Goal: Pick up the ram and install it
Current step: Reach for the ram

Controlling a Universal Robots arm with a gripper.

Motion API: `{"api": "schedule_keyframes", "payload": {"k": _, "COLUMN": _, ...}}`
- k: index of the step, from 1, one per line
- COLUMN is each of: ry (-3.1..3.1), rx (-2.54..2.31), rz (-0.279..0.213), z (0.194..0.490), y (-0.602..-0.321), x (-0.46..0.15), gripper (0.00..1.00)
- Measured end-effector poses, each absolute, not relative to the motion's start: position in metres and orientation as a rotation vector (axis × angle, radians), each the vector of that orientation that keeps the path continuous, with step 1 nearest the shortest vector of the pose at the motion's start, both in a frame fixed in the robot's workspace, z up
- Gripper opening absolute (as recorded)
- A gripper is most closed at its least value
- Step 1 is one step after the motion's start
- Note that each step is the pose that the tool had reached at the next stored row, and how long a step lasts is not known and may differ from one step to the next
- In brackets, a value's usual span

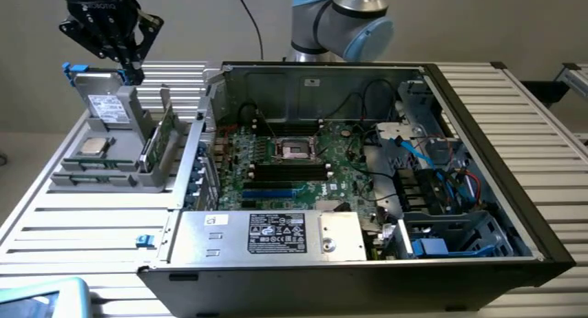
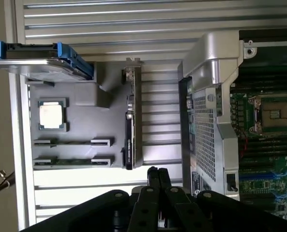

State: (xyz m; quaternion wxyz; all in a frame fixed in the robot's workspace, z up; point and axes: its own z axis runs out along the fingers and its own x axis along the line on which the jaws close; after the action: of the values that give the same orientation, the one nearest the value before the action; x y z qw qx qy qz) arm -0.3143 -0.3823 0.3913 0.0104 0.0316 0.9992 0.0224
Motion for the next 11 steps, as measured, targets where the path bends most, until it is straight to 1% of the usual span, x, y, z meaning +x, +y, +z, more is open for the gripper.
{"api": "schedule_keyframes", "payload": {"k": 11, "ry": 3.119, "rx": 0.097, "rz": 0.069, "z": 0.39, "y": -0.375, "x": -0.363, "gripper": 0.11}}
